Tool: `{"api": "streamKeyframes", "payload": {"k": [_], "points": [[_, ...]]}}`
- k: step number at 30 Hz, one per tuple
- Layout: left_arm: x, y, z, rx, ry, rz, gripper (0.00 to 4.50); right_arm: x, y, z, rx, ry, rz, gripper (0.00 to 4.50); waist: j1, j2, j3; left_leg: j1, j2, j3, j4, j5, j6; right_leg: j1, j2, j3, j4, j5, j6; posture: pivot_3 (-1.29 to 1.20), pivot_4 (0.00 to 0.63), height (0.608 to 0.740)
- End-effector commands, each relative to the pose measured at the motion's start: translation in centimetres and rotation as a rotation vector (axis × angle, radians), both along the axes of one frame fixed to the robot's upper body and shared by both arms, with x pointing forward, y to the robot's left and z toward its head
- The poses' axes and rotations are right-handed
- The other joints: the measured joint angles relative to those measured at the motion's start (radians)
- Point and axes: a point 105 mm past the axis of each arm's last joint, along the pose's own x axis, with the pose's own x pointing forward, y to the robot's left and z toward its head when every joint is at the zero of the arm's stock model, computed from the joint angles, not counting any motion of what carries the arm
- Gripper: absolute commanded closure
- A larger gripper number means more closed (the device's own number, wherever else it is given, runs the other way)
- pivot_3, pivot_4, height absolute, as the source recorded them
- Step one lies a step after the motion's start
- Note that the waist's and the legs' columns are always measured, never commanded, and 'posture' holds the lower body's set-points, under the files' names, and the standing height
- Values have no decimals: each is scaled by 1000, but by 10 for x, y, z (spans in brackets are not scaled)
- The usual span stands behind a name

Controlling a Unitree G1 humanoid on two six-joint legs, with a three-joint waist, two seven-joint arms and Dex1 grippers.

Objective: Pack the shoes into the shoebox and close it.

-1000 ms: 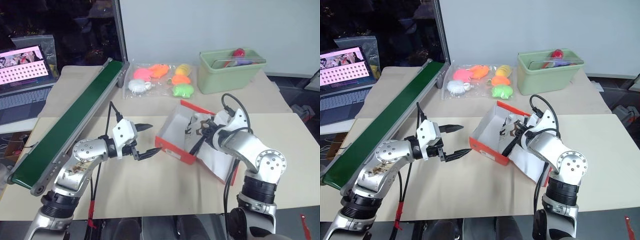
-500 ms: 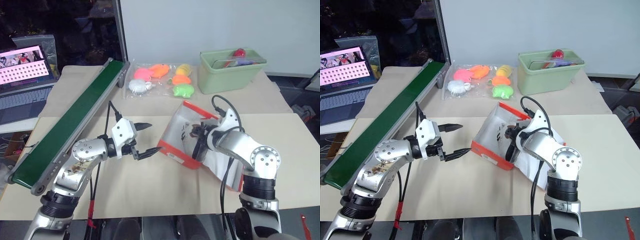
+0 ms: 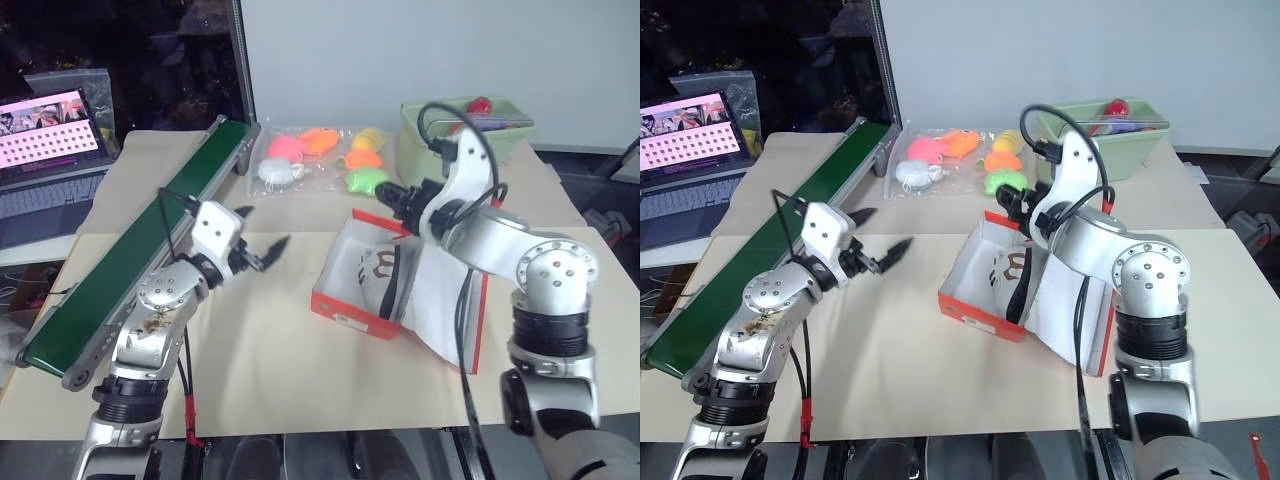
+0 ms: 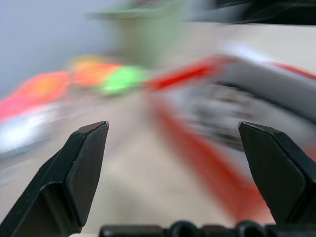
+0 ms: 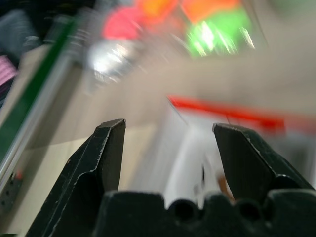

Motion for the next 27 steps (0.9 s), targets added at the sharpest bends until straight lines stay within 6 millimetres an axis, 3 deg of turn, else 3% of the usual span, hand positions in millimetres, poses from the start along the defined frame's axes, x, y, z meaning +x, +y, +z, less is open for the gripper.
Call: {"api": "streamKeyframes", "payload": {"k": [1, 5, 9, 15, 21, 27], "points": [[-4, 69, 9, -27, -37, 391, 0, -49, 34, -5, -215, -234, 420, 1102, -1, -1, 0, 0, 0, 0, 0, 0, 1, 0, 0, 0, -1, 0, 0, 0, 150, 729], [-16, 104, -6, -2, 42, 526, 0, -76, 37, -24, -195, -248, 667, 1102, -3, -1, -1, 0, 0, 0, 0, -2, 4, 1, 0, 0, -1, 0, 1, 0, 150, 729], [-26, 124, -21, 31, 125, 542, 0, -73, 36, -41, -228, -287, 722, 1102, 1, -1, 0, 4, -1, 0, 4, -2, 3, 5, -1, 0, 1, 1, 1, 0, 150, 729], [-34, 143, -23, 15, 173, 555, 0, -62, 47, -56, -281, -347, 706, 1102, 4, -2, -1, 8, -1, 1, 4, -1, 2, 7, -1, 0, 2, 1, 1, 0, 150, 729], [-41, 152, -18, 46, 190, 535, 0, -64, 51, -68, -282, -321, 725, 1102, 4, -2, -1, 6, -1, 1, 3, -1, 1, 5, -1, 1, 1, 1, 1, 0, 150, 729], [-48, 158, -33, 41, 290, 461, 0, -68, 58, -73, -291, -317, 759, 1102, 2, -2, -1, 8, -1, 1, 3, -1, 1, 6, -1, 1, 3, 1, 0, 0, 150, 729]]}}
